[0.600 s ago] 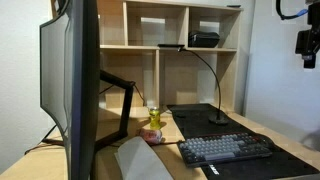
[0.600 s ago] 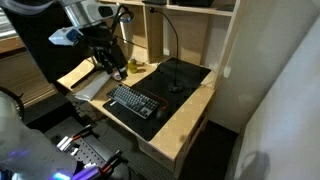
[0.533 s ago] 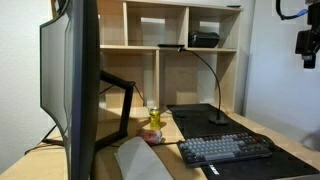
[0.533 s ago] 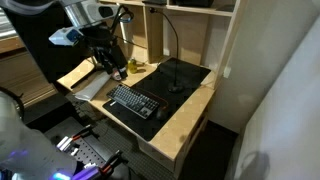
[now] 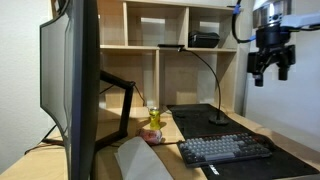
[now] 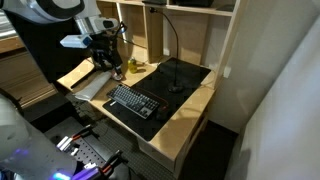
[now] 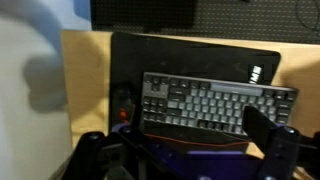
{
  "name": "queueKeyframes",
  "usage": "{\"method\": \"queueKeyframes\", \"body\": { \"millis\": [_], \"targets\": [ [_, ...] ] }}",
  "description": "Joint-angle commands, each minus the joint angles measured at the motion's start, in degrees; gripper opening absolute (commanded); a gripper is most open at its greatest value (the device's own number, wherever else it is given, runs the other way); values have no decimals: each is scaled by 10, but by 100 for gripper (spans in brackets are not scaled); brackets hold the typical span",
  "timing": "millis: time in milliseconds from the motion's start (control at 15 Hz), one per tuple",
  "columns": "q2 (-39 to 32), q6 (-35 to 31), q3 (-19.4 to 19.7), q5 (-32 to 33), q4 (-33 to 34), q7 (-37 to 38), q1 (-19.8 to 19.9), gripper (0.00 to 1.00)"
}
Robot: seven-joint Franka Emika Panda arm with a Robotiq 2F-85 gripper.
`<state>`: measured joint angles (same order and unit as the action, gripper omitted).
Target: Put the pink can upright
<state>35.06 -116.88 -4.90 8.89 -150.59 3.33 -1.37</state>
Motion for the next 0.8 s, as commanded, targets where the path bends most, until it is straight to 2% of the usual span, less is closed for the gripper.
{"method": "queueKeyframes", "body": {
  "millis": [0,67,200,467,733],
  "targets": [
    [-117,-34,-46,-40,76,35,-49,100],
    [-51,-30,-27,-27,25,22,-38,100],
    [-94,-32,-47,-32,57,43,-54,100],
    [-133,-26,-49,-29,78,42,-55,100],
    [-167,-48,-34,-103,87,-79,-103,100]
  ]
}}
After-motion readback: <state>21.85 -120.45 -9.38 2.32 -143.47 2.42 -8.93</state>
